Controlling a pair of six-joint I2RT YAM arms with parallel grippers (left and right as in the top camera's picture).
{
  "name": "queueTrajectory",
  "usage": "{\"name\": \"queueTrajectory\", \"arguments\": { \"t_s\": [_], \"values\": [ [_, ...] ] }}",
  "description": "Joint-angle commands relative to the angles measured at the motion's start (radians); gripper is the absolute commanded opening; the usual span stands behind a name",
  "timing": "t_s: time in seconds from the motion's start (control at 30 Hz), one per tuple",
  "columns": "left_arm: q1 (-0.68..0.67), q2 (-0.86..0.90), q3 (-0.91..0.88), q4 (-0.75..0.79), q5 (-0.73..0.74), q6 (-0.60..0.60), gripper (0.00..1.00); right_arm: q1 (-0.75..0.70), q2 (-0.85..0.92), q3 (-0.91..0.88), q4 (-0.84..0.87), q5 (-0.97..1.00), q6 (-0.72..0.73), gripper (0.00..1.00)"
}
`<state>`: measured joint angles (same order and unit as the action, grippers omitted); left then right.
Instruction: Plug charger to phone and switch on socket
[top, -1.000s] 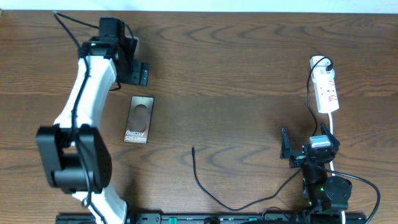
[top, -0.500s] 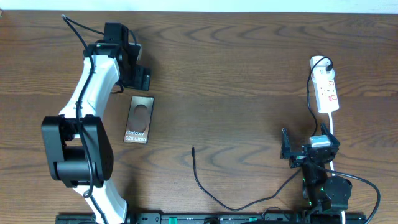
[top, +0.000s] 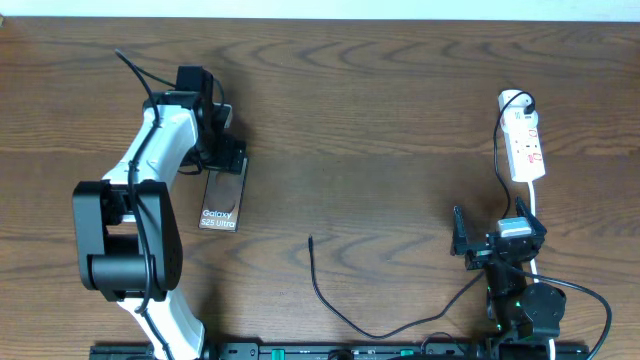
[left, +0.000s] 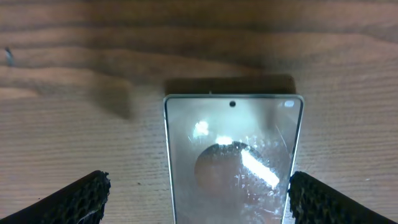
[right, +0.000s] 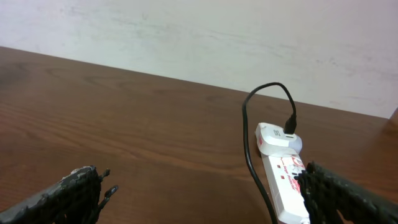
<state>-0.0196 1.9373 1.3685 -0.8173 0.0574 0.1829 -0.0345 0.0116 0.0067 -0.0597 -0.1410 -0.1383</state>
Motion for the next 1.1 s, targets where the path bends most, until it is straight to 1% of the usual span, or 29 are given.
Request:
{"name": "queueTrajectory", "arguments": {
  "t_s": [0.0,0.03,0.07,0.13,0.3,0.4,0.57,0.73,0.83,0.93,1.07],
  "values": [
    [0.005,0.004,-0.020,-0.006,0.014,-0.038,0.92,0.004,-0.006,-0.001,-0.004,0.000,0.011,0.99],
    [0.005,0.004,-0.020,-0.008,0.017,-0.056,0.92,0.004,-0.006,-0.001,-0.004,0.000,0.011,0.99],
    [0.005,0.004,-0.019,-0.012,0.049,-0.065,0.92,0.004,-0.006,-0.001,-0.004,0.000,0.011,0.99],
    [0.005,0.004,-0.019,-0.014,0.089,-0.065,0.92,0.004,-0.006,-0.001,-0.005,0.000,0.011,0.99],
    [0.003,0.004,-0.021,-0.055,0.088,-0.063,0.92,0.004,-0.006,-0.001,-0.004,0.000,0.011,0.99],
    [0.003,0.004,-0.028,-0.064,0.075,-0.055,0.92,0.004,-0.006,-0.001,-0.004,0.000,0.011,0.99],
    [0.000,0.004,-0.028,-0.061,0.011,-0.038,0.92,0.004,-0.006,-0.001,-0.004,0.000,0.011,0.99],
    [0.000,0.003,-0.031,-0.057,0.009,-0.038,0.92,0.004,-0.006,-0.001,-0.005,0.000,0.011,0.99],
    [-0.014,-0.009,-0.044,-0.045,0.008,-0.039,0.92,0.004,-0.006,-0.001,-0.005,0.000,0.011,0.99],
    [-0.046,-0.032,-0.067,-0.024,-0.050,-0.050,0.92,0.004,-0.006,-0.001,-0.004,0.000,0.011,0.99],
    [-0.057,-0.050,-0.107,0.002,-0.055,-0.066,0.92,0.004,-0.006,-0.001,-0.004,0.000,0.011,0.99]
  ]
}}
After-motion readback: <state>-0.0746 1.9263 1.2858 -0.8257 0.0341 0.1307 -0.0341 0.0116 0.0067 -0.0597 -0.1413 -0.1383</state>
